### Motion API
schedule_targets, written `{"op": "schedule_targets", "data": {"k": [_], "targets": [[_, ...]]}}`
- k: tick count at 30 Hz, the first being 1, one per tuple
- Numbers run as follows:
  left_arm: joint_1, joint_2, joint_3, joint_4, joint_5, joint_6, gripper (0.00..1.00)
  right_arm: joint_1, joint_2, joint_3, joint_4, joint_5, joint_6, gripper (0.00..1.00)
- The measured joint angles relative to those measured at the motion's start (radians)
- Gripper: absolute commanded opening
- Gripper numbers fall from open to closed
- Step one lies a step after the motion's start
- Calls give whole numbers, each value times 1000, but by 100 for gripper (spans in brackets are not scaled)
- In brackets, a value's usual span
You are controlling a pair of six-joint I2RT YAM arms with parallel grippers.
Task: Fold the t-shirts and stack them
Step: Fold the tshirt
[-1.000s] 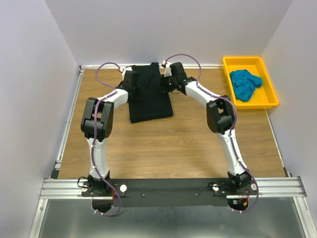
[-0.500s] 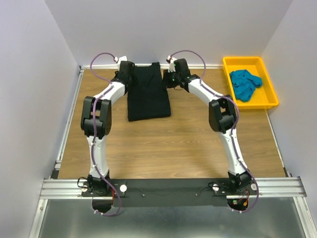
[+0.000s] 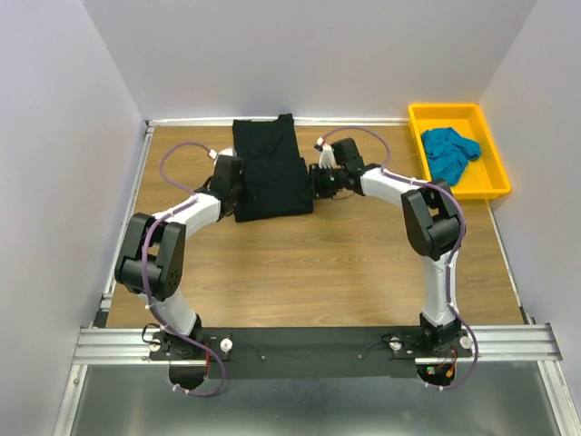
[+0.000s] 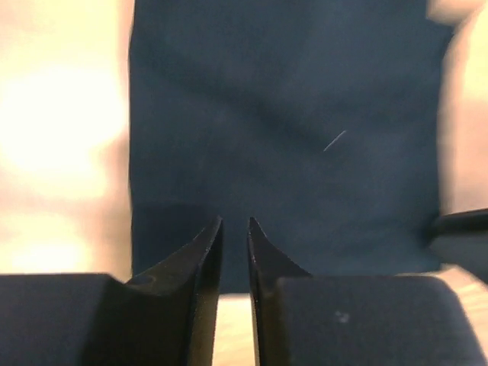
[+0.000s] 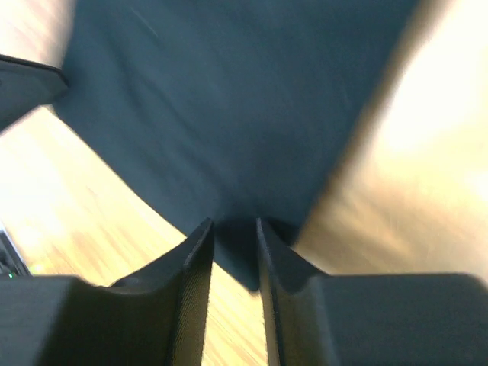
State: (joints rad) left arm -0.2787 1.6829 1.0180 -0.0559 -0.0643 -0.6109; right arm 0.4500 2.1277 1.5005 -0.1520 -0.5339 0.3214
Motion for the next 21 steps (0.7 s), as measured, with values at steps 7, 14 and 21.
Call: {"op": "schedule_targets", "data": {"k": [7,14,21], "targets": [[-3,-2,-166,35,55,-71,15,-7,-42,-200,91,-26,1,31],[-85,-167,-366,85,109,-165,15,-29,-215,-429,104,8,0,31],[-151,-445,-531,7,122,-231,48,-39,-381,-537,49,-35,12,37]]}}
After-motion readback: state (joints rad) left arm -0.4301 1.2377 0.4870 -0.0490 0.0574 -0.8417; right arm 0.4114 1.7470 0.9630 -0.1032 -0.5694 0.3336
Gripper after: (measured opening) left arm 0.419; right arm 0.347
